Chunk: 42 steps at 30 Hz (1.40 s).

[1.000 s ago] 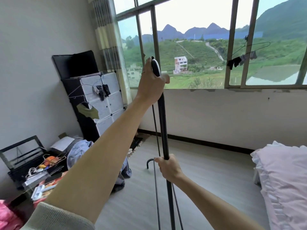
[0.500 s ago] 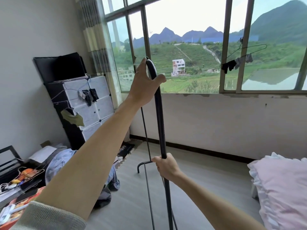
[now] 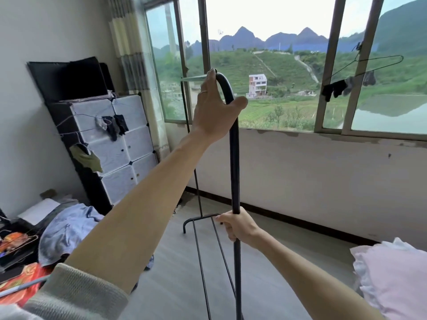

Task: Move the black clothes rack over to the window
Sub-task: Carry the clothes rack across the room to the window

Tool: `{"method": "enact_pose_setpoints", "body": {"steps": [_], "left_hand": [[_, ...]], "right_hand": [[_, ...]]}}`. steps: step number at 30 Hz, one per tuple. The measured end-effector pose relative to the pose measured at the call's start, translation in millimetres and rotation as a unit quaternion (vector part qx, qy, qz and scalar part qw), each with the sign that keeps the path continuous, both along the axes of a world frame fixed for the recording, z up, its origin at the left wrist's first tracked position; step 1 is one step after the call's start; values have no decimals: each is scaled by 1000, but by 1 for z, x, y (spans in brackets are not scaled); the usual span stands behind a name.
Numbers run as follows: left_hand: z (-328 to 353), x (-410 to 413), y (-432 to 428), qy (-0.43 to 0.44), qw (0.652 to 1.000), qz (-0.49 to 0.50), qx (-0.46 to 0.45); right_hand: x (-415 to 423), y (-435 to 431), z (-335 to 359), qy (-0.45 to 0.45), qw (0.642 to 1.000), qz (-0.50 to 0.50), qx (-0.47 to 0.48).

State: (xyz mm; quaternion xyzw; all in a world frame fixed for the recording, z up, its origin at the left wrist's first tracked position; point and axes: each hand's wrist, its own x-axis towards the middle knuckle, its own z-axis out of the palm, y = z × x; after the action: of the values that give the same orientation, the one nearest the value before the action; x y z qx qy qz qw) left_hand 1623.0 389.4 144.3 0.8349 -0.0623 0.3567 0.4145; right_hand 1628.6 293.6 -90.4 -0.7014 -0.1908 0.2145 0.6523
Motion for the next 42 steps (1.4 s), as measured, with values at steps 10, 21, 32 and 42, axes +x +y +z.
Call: {"method": "enact_pose_setpoints", "body": {"steps": [10,21,32,42], "left_hand": [[4,143,-61,0,998,65,23],[2,285,-150,-19,997,69,30],[12,386,-151,24,993,90,78],[4,516,-139,4,993,98,64]], "right_hand": [[159,-59,-9,-12,998,49,-21],[308,-151,-3,9,995,96,-20],[424,-159,-5,-36,998,58,-16],[556,-148,-8,-11,997,71,-17]]}}
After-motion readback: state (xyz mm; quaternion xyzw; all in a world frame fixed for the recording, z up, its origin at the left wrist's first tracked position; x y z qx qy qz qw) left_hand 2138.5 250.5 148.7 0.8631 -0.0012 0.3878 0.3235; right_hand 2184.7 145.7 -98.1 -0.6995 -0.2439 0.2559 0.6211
